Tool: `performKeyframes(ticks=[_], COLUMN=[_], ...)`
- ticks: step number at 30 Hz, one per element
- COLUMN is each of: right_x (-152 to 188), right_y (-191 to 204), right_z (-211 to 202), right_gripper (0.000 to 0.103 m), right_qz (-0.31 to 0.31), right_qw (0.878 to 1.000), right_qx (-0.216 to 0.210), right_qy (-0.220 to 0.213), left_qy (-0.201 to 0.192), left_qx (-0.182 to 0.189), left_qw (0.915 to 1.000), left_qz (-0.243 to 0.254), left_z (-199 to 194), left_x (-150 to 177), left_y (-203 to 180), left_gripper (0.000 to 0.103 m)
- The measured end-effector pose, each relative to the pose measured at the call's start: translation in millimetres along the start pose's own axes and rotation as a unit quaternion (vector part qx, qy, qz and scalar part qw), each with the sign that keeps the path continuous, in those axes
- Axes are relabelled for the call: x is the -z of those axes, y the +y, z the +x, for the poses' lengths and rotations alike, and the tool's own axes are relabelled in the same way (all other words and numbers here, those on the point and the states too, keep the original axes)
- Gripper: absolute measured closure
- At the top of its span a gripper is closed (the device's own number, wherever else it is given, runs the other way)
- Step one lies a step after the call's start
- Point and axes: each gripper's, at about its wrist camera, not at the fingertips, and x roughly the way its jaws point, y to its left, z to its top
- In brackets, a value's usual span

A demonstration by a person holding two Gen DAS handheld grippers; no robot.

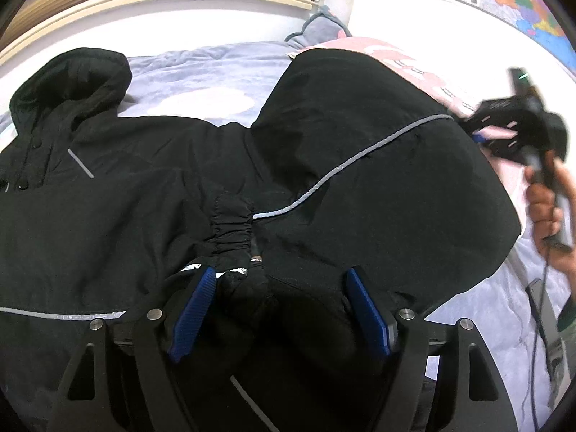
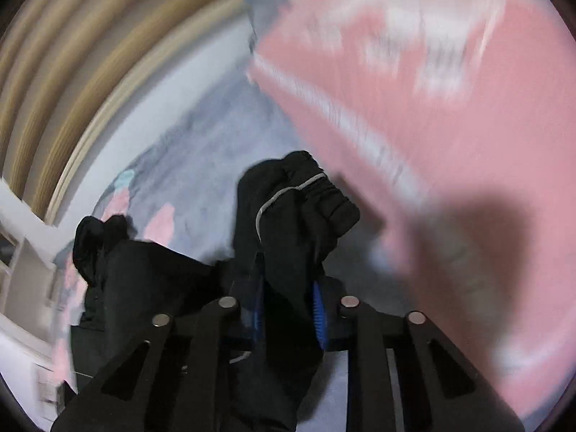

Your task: Fold large clothes

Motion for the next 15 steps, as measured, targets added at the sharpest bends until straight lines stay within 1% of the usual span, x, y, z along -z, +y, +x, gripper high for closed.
performKeyframes(ticks=[2,3,5,6,8,10,11,13,14,15], right_x=[-5,-7,-8,-7,-1,5,7,12,13,14], right_y=[3,1,-11,-18,-33,-44,-51,-74,-86,-95], right_z=[-39,-60,-90,-97,-96,-81,-72,-50,-44,-44], right_gripper=[0.082,0.082,0.082,0.082,0.082,0.082,0.082,0.074,0.069,0.066], right_qz=[-0.031,-0.043,-0.045,-0.041,-0.034,-0.028,-0.019,0.025,0.058,0.082], right_qw=[0.997,0.994,0.988,0.988,0.989,0.988,0.989,0.993,0.995,0.995], right_qx=[0.039,0.062,0.093,0.098,0.112,0.135,0.137,0.113,0.085,0.056], right_qy=[-0.054,-0.081,-0.112,-0.114,-0.096,-0.07,-0.056,-0.003,0.016,0.019], left_qy=[0.0,0.0,0.0,-0.001,-0.001,-0.001,-0.001,0.0,0.0,-0.001], left_qx=[0.0,0.0,-0.001,-0.002,-0.002,-0.001,-0.001,-0.002,-0.002,-0.003], left_qw=[1.0,1.0,1.0,1.0,1.0,1.0,1.0,1.0,1.0,0.9999], left_qz=[0.0,0.001,0.004,0.005,0.005,0.005,0.006,0.008,0.009,0.01], left_z=[0,1,1,1,1,1,1,2,2,2], left_x=[0,-1,-1,-1,-1,-1,-2,-2,-2,-2], left_y=[0,0,-1,-2,-2,-1,-1,-2,-1,-1], left_gripper=[0.026,0.026,0.025,0.025,0.025,0.025,0.024,0.024,0.024,0.024])
